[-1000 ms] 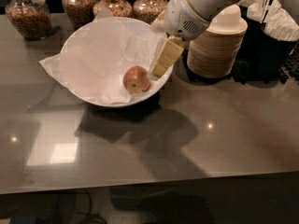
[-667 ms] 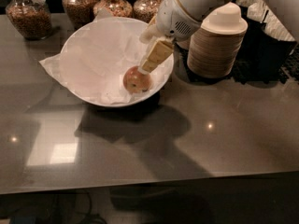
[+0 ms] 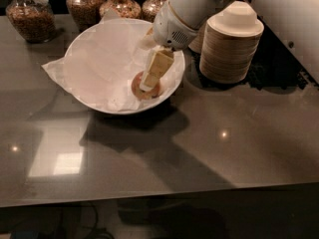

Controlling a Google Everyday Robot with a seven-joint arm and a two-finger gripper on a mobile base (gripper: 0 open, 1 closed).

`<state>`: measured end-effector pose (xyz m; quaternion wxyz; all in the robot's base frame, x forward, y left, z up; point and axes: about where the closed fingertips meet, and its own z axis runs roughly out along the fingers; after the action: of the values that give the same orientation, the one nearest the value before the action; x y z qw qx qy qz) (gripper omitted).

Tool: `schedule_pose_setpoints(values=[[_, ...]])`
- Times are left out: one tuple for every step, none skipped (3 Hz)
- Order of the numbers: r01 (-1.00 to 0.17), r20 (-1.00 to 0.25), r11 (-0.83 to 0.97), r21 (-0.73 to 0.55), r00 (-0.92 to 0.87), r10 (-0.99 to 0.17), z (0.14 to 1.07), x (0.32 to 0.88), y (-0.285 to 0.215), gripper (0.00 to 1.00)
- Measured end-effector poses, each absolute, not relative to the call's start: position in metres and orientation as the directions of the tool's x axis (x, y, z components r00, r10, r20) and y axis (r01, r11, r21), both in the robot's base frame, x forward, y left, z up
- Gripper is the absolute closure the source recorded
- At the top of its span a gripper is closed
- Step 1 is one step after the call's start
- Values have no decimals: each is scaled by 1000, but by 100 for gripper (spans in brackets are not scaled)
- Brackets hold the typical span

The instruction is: Pick apple from white bowl

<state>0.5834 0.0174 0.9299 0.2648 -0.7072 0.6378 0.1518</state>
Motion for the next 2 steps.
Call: schedule_pose_setpoints(values=[[-987, -541, -59, -152, 133, -830, 914, 586, 22, 22], [-990, -529, -56, -131, 118, -840, 899, 591, 21, 23]])
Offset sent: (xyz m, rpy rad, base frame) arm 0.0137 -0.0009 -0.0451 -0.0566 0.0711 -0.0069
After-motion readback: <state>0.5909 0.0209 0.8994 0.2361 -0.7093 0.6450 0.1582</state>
